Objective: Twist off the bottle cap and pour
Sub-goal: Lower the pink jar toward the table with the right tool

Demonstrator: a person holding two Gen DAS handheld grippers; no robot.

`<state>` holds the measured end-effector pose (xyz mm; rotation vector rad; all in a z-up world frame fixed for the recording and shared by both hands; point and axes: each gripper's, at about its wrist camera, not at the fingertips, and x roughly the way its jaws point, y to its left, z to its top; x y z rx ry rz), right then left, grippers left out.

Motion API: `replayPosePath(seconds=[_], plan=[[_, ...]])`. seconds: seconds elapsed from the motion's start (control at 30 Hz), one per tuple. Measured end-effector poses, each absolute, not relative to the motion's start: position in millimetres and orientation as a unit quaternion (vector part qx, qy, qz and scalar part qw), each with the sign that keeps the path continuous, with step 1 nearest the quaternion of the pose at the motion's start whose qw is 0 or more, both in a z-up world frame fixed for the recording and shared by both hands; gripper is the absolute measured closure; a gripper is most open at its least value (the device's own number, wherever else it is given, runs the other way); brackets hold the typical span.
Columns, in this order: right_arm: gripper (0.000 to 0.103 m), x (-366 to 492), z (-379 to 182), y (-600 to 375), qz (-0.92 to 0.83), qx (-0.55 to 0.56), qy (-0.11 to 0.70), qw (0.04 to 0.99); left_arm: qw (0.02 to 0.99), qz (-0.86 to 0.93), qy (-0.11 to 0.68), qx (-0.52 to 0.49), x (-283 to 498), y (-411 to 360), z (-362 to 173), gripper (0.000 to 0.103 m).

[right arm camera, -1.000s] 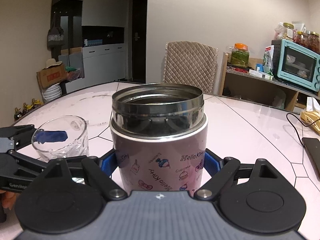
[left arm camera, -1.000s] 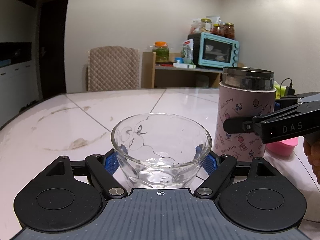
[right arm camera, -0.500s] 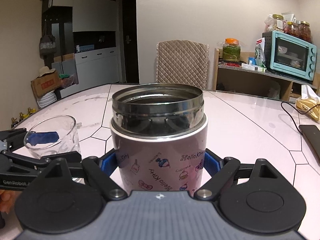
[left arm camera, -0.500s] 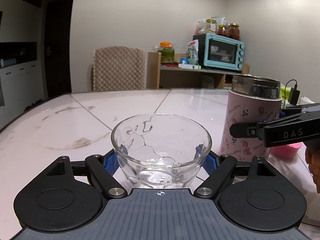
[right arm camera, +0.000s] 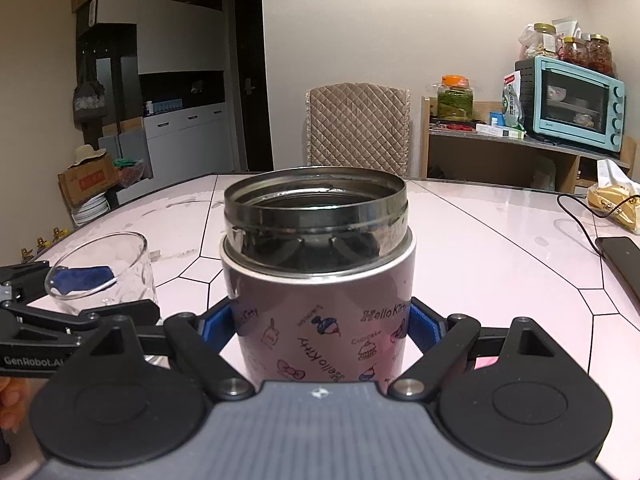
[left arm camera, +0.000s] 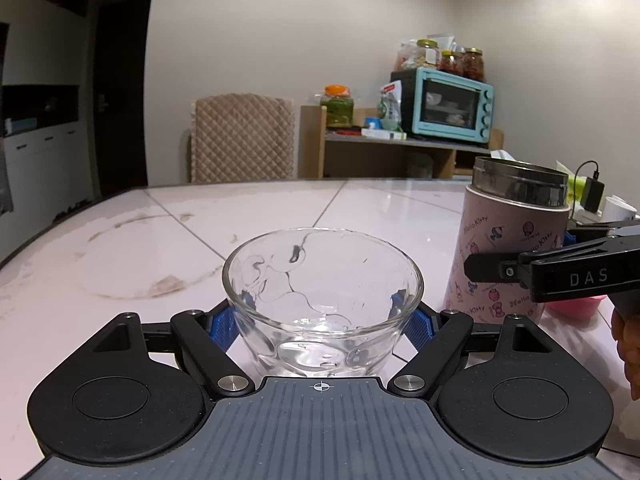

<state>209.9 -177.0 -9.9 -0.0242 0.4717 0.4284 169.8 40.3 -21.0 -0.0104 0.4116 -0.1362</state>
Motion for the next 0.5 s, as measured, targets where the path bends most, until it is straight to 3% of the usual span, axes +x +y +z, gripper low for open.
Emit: replayPosePath(seconds=[0.5], plan=[[0.015, 202.8, -13.5, -177.2, 0.202, -0.012, 0.227, 0.952, 0.977, -0.062, 0.205, -0.006, 174.2, 45.6, -21.0, 0.018]])
